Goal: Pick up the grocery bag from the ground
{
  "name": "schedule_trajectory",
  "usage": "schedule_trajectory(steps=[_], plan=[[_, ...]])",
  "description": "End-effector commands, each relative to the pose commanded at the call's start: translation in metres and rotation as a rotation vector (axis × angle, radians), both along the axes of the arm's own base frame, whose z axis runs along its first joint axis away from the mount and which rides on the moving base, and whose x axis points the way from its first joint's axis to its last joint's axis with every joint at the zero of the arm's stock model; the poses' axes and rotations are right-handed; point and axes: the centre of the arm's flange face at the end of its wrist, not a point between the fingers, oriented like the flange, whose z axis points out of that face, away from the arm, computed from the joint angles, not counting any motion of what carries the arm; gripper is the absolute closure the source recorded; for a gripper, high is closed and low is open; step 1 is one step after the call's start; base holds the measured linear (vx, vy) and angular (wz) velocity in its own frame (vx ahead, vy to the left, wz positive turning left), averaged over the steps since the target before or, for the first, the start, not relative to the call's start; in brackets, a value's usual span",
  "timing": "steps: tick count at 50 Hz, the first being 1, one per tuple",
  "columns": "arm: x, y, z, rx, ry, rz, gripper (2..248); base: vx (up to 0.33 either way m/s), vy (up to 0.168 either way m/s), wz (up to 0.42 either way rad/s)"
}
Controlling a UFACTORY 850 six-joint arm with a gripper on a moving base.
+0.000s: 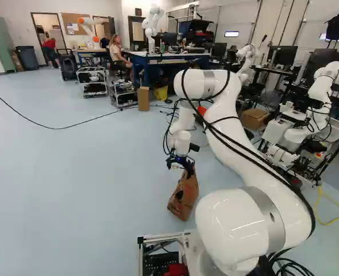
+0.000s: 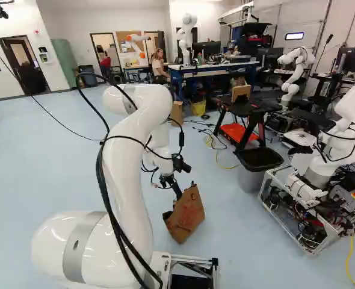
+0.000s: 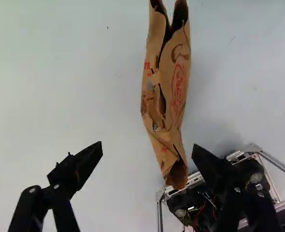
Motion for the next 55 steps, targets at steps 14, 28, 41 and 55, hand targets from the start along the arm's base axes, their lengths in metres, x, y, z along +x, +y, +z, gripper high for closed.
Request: schedule_trajectory(steps=[14, 28, 41, 55], plan=[[0.003, 0.000, -0.021, 0.000, 0.013, 0.000, 3, 0.000, 0.000, 0.000], [0.005, 0.000, -0.042, 0.000, 0.025, 0.000, 3, 0.000, 0.000, 0.000], [0.007, 0.000, -0.062, 0.000, 0.035, 0.000, 3, 0.000, 0.000, 0.000], [0.009, 0.000, -0.083, -0.001, 0.044, 0.000, 3, 0.000, 0.000, 0.000]])
